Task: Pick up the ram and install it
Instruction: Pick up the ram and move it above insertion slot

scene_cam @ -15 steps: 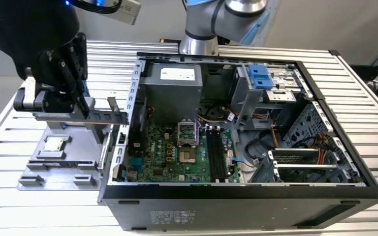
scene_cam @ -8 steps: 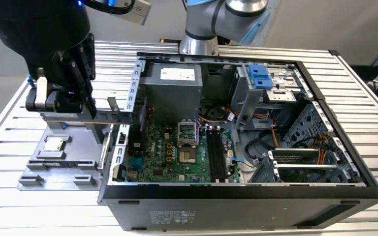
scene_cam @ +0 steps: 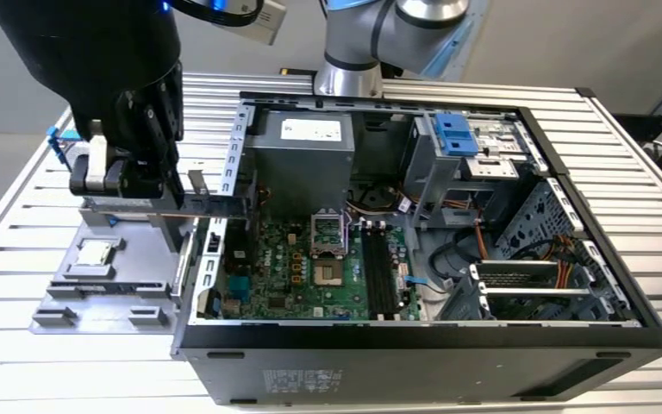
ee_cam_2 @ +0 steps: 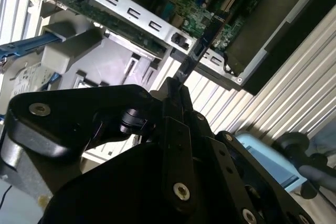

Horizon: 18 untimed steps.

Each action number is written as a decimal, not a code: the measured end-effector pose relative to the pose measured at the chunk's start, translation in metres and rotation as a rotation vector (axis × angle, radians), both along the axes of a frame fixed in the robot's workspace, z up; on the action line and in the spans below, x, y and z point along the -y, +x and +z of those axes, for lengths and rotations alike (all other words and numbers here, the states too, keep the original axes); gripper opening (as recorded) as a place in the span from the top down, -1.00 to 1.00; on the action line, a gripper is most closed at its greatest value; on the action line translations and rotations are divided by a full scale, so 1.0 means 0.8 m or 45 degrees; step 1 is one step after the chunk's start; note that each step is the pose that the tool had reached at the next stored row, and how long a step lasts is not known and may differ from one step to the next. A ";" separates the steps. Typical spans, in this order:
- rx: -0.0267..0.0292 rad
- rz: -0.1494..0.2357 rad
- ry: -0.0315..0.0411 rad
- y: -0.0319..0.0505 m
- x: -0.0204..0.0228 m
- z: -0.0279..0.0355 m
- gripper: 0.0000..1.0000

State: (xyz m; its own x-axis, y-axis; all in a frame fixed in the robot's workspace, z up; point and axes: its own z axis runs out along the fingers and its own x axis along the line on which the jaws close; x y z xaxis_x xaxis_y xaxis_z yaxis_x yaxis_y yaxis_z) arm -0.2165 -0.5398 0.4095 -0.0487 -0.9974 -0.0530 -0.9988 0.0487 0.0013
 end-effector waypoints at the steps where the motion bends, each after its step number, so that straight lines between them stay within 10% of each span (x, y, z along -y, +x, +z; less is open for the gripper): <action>1: 0.0000 0.000 0.0000 0.002 0.0000 0.0000 1.00; 18: 0.0000 0.000 -0.0001 0.022 0.0000 0.0000 1.00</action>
